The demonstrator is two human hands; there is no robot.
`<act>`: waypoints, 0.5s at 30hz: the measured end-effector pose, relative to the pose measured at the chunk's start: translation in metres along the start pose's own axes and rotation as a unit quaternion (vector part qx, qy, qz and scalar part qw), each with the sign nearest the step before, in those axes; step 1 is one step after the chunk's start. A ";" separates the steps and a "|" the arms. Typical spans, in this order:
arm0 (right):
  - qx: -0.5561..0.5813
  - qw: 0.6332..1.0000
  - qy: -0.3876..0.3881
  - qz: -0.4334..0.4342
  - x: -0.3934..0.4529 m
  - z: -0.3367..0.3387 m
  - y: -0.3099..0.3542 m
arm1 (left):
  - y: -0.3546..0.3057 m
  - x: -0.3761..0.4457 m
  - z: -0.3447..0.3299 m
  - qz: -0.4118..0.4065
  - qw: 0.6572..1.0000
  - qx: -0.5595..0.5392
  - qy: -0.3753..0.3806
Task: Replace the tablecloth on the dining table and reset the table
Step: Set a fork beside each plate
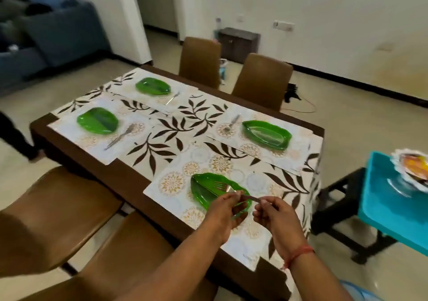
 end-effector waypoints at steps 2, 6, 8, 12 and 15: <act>-0.018 0.999 0.047 0.001 0.040 -0.030 0.016 | -0.031 0.022 0.012 -0.034 0.998 -0.034 -0.036; -0.022 0.989 0.147 -0.006 0.118 -0.090 0.036 | -0.072 0.042 0.044 -0.093 0.984 -0.104 -0.115; -0.037 0.979 0.199 -0.012 0.154 -0.124 0.044 | -0.079 0.040 0.069 -0.114 0.969 -0.144 -0.167; -0.108 0.953 0.280 -0.047 0.222 -0.188 0.050 | -0.064 0.013 0.112 -0.154 0.921 -0.202 -0.297; -0.200 0.927 0.313 -0.044 0.265 -0.228 0.044 | -0.041 -0.013 0.126 -0.165 0.878 -0.238 -0.380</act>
Point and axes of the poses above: each hand's wrist, its own x-axis towards the middle knuckle, its own z-axis out of the back of the hand, y = z × x, the point moved 5 cm from there along x, towards the middle knuckle, and after that the axes turned 13 degrees about -x, right-handed, at the moved point
